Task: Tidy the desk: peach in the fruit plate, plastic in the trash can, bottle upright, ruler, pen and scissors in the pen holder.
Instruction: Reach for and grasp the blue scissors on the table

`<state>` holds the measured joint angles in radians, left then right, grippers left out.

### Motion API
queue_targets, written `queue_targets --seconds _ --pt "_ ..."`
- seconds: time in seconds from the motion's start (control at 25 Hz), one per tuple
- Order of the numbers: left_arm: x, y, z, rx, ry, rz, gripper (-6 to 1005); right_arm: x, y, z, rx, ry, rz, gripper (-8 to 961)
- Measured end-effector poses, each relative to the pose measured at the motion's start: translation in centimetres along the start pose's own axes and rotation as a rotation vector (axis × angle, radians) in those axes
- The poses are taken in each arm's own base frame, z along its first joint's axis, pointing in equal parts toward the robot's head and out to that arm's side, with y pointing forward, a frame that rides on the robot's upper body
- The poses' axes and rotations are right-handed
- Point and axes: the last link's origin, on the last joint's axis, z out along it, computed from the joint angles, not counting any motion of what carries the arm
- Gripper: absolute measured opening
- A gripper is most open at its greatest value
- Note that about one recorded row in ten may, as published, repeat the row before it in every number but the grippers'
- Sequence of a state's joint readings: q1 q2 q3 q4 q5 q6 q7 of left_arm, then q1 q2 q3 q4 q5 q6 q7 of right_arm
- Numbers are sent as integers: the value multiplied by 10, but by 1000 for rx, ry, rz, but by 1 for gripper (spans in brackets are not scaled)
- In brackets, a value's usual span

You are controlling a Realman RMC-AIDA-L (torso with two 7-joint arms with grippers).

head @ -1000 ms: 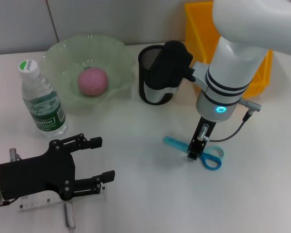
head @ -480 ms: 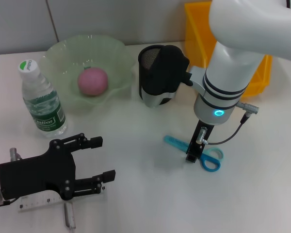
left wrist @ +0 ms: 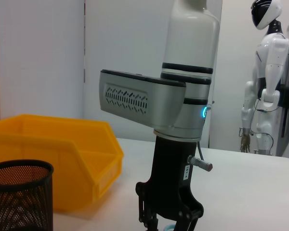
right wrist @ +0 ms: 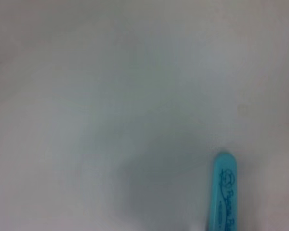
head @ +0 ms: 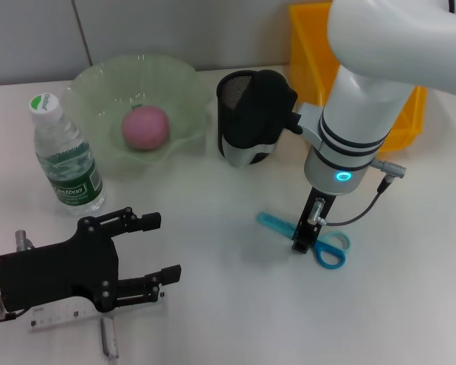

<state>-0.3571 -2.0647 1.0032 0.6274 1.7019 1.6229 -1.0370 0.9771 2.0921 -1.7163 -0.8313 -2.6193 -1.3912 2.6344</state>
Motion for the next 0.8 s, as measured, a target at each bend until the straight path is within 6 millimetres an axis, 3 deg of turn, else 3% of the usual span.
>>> queue_targets --seconds 0.8 --pt "2 -1 0 2 8 5 795 0 -1 -1 -3 5 5 382"
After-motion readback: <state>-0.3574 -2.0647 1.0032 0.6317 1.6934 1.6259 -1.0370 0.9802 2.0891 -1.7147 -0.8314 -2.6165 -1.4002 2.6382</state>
